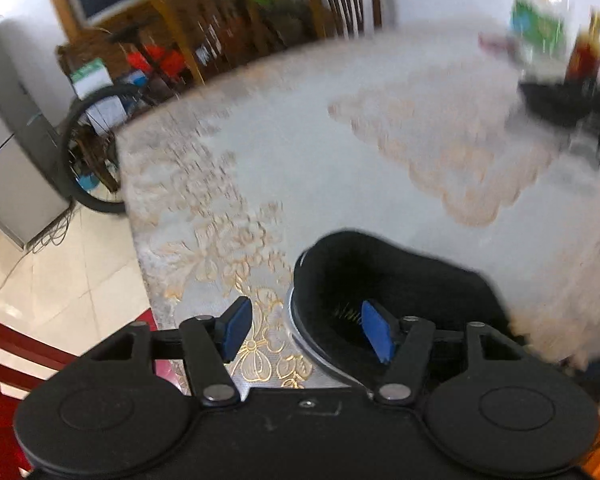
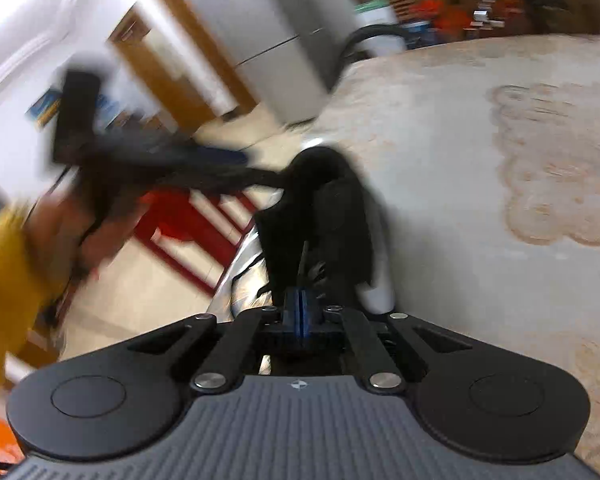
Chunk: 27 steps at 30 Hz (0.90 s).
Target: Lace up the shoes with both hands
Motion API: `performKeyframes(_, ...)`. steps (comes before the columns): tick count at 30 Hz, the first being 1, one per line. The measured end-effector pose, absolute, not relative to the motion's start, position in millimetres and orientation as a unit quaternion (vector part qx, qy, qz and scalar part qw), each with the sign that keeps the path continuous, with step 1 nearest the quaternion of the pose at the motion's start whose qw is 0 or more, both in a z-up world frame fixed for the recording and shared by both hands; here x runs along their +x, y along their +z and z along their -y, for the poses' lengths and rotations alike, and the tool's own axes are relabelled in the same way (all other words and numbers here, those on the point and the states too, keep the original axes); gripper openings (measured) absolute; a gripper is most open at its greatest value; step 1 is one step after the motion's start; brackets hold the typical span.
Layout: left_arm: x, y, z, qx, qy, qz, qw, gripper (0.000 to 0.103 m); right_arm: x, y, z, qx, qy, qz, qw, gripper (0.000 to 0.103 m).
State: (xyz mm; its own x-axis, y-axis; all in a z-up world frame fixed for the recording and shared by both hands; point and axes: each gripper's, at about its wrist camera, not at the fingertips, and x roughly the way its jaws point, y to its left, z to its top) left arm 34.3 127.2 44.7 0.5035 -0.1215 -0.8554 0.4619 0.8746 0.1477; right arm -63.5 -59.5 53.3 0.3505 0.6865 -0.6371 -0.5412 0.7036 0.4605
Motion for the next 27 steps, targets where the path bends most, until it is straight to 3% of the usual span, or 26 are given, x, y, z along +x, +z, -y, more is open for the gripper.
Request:
performKeyframes(5,33.6,11.9,-123.9,0.18,-0.157,-0.52,0.82,0.058,-61.6,32.1,48.5,0.006,0.367,-0.437,0.821,0.0)
performKeyframes(6,27.4,7.8,-124.9,0.175,-0.148,-0.528,0.818,0.066,-61.8,33.0,48.9,-0.012,0.367,-0.431,0.825,0.0)
performKeyframes(9,5.7,9.6,-128.6,0.139,-0.117,-0.543,0.82,0.071,-64.5,35.3,54.8,-0.1,0.37,-0.386,0.839,0.0)
performKeyframes(22,-74.9,25.6,-119.1,-0.09,0.162,-0.577,0.796,0.074,-29.9,41.3,62.5,-0.345,0.563,-0.244,0.71,0.0)
performKeyframes(27,-96.3,35.3,-134.3,-0.179,0.168,-0.567,0.786,0.073,-11.9,76.0,87.3,-0.352,0.585,-0.254,0.685,0.0)
